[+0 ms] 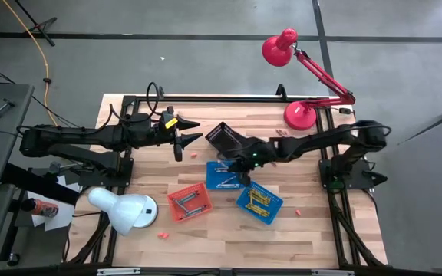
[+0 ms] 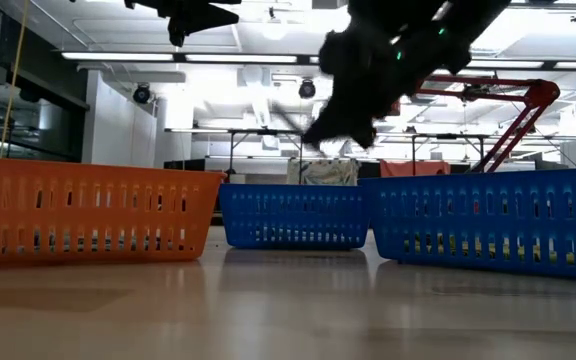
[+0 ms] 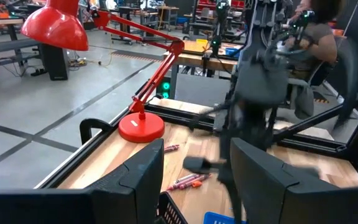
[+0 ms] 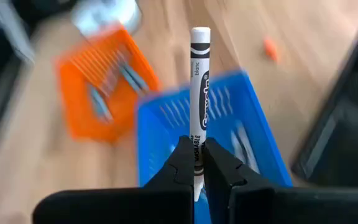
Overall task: Sort crayons
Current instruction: Put the white crayon into the left blue bin
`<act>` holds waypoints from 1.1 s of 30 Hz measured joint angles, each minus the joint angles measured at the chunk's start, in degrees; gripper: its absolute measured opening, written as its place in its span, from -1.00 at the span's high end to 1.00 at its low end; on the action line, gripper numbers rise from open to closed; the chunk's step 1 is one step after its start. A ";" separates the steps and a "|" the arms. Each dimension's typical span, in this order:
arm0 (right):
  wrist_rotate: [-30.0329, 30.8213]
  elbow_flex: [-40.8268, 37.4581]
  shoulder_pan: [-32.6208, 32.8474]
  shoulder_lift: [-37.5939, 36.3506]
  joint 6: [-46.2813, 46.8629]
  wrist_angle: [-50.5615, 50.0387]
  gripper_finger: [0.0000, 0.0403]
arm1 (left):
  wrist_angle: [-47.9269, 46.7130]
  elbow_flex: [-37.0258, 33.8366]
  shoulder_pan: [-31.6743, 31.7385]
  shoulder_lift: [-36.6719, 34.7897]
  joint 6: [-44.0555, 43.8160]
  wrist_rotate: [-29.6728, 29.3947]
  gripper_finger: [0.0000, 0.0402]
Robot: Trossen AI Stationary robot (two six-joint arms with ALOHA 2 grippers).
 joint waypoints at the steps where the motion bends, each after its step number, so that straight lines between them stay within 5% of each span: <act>1: 0.03 1.08 -0.05 1.30 -0.40 -2.23 1.00 | 0.00 0.00 -0.01 0.00 -0.01 0.00 0.13; 13: -0.23 13.75 -0.05 9.95 -9.92 -17.51 0.87 | -0.04 0.00 0.00 0.00 0.02 0.00 0.13; 25: -2.83 18.98 0.33 10.01 -15.69 -26.59 0.42 | -0.02 0.00 0.00 0.01 0.08 0.00 0.13; 33: -3.01 24.50 -1.10 5.50 -19.81 -43.44 0.16 | -0.05 0.00 -0.01 0.00 0.02 0.00 0.13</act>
